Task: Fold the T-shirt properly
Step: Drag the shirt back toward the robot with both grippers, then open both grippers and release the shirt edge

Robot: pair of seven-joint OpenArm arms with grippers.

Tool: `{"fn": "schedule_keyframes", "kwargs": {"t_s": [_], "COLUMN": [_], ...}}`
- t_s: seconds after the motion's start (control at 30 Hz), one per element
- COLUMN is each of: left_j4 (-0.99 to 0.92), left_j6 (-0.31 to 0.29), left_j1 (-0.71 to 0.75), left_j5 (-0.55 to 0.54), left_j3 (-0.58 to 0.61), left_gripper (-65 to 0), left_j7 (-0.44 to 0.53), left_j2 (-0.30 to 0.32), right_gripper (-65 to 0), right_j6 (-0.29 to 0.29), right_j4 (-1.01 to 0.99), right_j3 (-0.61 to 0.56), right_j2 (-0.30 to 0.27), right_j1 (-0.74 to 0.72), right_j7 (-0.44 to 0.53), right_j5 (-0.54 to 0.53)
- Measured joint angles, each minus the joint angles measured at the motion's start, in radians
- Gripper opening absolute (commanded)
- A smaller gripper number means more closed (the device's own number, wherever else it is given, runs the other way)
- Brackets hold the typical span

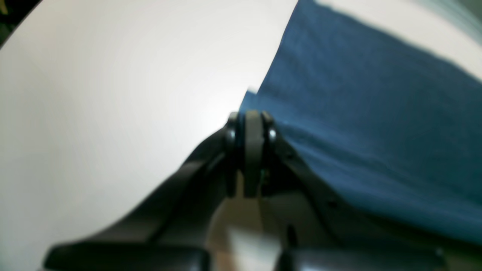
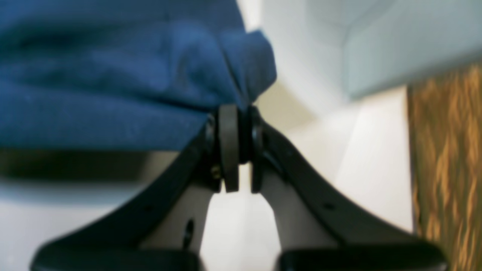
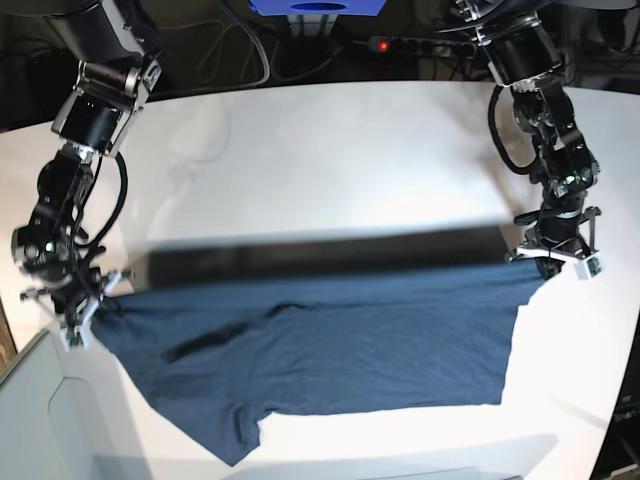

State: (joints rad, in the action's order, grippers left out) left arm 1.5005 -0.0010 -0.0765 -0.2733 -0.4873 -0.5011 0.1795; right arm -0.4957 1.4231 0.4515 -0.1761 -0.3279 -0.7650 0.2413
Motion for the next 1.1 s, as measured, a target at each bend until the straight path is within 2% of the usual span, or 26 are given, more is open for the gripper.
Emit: {"fn": "schedule_keyframes", "kwargs": {"t_s": [0.2, 0.37, 0.6, 0.77, 0.97, 1.1], "left_j4": [0.008, 0.081, 0.198, 0.203, 0.208, 0.209], "left_j6": [0.0, 0.003, -0.001, -0.002, -0.003, -0.003], "left_j1": [0.068, 0.174, 0.317, 0.415, 0.501, 0.544], "left_j5": [0.0, 0.002, -0.002, 0.0, 0.0, -0.001], "left_j3": [0.0, -0.001, 0.0, 0.0, 0.0, 0.0], "left_gripper": [-65.0, -65.0, -65.0, -65.0, -65.0, -65.0], "left_j7": [0.003, 0.003, 0.007, 0.004, 0.007, 0.01], "left_j2": [-0.011, -0.02, -0.037, -0.036, -0.056, -0.062], "right_gripper": [-64.9, -64.9, -64.9, -64.9, -64.9, -64.9], "right_j6": [0.001, 0.0, 0.0, 0.0, 0.0, -0.01], "right_j4": [0.171, 0.239, 0.248, 0.248, 0.255, 0.351], "right_j3": [-0.003, 0.006, 0.066, 0.069, 0.072, 0.109], "right_j2": [0.005, 0.0, 0.003, 0.002, -0.001, 0.005], "right_j1": [0.154, 0.288, 0.398, 0.503, 0.585, 0.644], "right_j7": [0.017, 0.007, 0.023, 0.027, 0.08, 0.074], "right_j5": [-0.008, -0.007, -0.007, -0.007, -0.01, -0.008]}}
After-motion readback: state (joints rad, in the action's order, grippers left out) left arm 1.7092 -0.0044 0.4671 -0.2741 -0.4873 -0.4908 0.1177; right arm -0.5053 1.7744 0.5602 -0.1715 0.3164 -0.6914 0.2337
